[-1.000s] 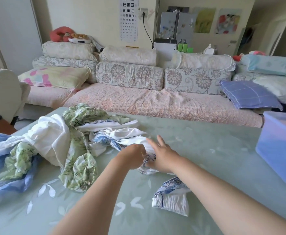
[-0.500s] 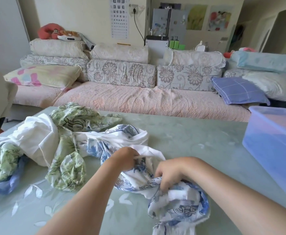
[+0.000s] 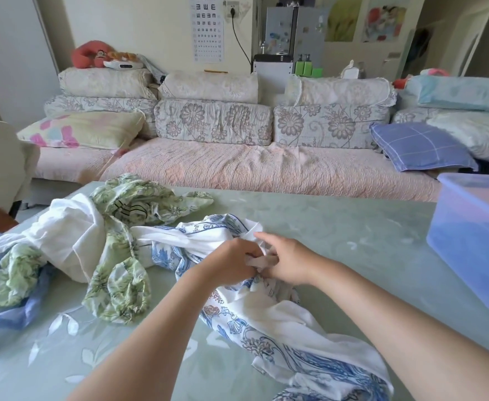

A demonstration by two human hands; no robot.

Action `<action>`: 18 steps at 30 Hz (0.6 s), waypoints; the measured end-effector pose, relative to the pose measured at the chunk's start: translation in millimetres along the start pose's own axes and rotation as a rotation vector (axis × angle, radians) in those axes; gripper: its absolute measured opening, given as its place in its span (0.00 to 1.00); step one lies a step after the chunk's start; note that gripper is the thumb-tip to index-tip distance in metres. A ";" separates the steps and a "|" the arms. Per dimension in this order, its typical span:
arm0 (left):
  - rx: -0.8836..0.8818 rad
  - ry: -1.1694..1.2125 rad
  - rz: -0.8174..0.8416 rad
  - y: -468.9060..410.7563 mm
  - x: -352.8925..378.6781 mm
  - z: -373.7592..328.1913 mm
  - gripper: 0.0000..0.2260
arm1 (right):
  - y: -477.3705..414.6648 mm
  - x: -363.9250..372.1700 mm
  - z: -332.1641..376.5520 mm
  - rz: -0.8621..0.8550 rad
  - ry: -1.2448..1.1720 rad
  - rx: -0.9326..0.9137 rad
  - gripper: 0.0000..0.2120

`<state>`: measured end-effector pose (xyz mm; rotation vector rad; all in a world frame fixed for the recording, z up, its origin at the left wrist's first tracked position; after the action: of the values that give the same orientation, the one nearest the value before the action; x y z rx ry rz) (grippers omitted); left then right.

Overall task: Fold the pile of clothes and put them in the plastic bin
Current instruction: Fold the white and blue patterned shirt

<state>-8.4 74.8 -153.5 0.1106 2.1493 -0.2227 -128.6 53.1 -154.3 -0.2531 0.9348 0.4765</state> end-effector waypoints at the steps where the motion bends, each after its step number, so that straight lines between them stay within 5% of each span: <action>1: -0.002 0.025 -0.023 0.4 -4.6 2.4 0.12 | -0.7 -3.7 -2.5 -0.023 0.025 0.002 0.23; 3: 0.003 -0.049 -0.059 -0.1 -9.2 9.3 0.22 | 1.8 -18.1 -11.3 -0.106 0.172 0.022 0.09; 7: -0.141 -0.466 -0.193 -1.3 -16.8 43.9 0.30 | 11.0 -53.1 -29.5 -0.188 0.864 0.161 0.10; 10: -0.256 -0.550 -0.161 -4.4 -8.1 68.2 0.24 | 18.9 -57.7 -51.1 -0.054 1.010 0.395 0.17; 13: -0.269 -0.527 -0.160 -12.6 -2.5 70.5 0.11 | 13.2 -51.8 -41.0 -0.122 0.971 0.277 0.21; 18: -0.056 -0.278 -0.261 -28.1 -4.5 28.3 0.07 | -2.1 -22.3 -0.9 -0.191 0.443 -0.048 0.35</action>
<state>12.5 41.6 -161.8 -0.2234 1.8863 -0.3095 -139.4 44.7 -136.6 -0.5003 1.3171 0.2685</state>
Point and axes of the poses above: each hand's wrist, its own y-axis away from the middle knuckle, its own x-axis out of the palm, z = x × y, the point moved 7 cm from there along -y, towards the middle knuckle, and after that the axes turned 4 degrees about -z, right-handed, at the moved point
